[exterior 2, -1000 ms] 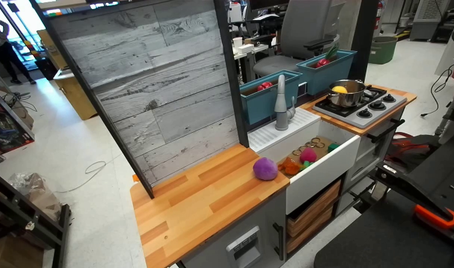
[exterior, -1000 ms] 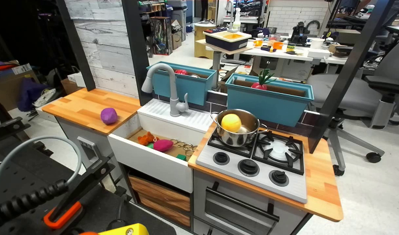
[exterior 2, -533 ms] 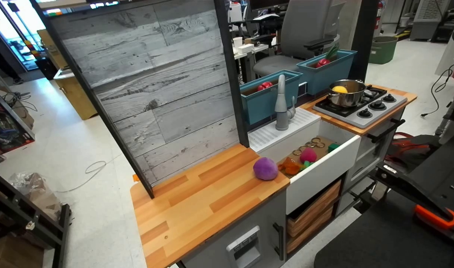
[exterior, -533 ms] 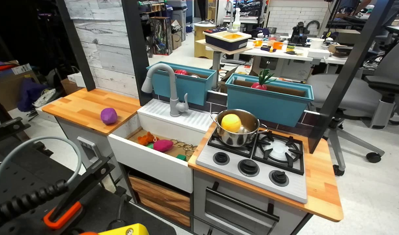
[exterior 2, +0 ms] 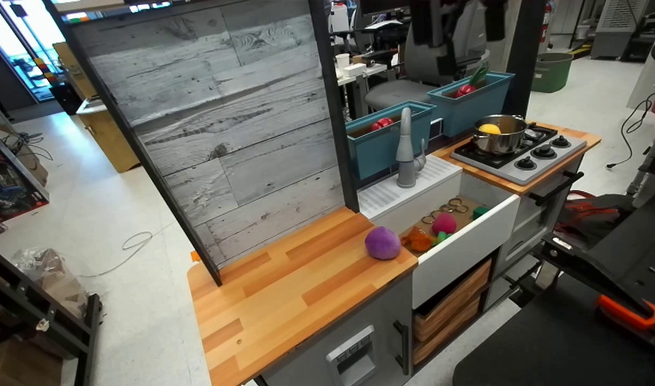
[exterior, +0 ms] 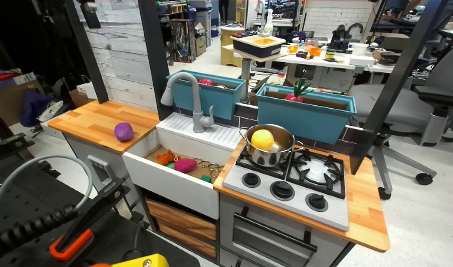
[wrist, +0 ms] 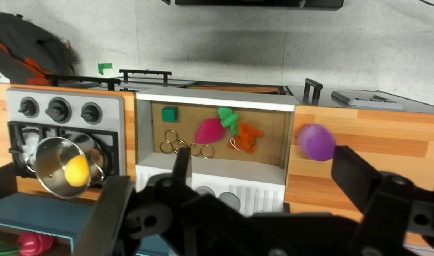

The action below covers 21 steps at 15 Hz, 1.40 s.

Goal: Move the purple ball slightly up on the counter

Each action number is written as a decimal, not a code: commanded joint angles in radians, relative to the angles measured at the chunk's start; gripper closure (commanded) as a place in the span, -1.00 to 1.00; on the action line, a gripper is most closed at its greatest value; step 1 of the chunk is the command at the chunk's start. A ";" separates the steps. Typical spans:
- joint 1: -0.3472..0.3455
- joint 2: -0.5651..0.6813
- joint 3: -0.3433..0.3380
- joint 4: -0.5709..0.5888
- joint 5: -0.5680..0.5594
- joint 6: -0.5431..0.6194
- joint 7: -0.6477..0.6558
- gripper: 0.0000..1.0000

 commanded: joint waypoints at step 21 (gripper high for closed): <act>0.199 0.877 -0.105 0.668 0.165 0.062 -0.046 -1.00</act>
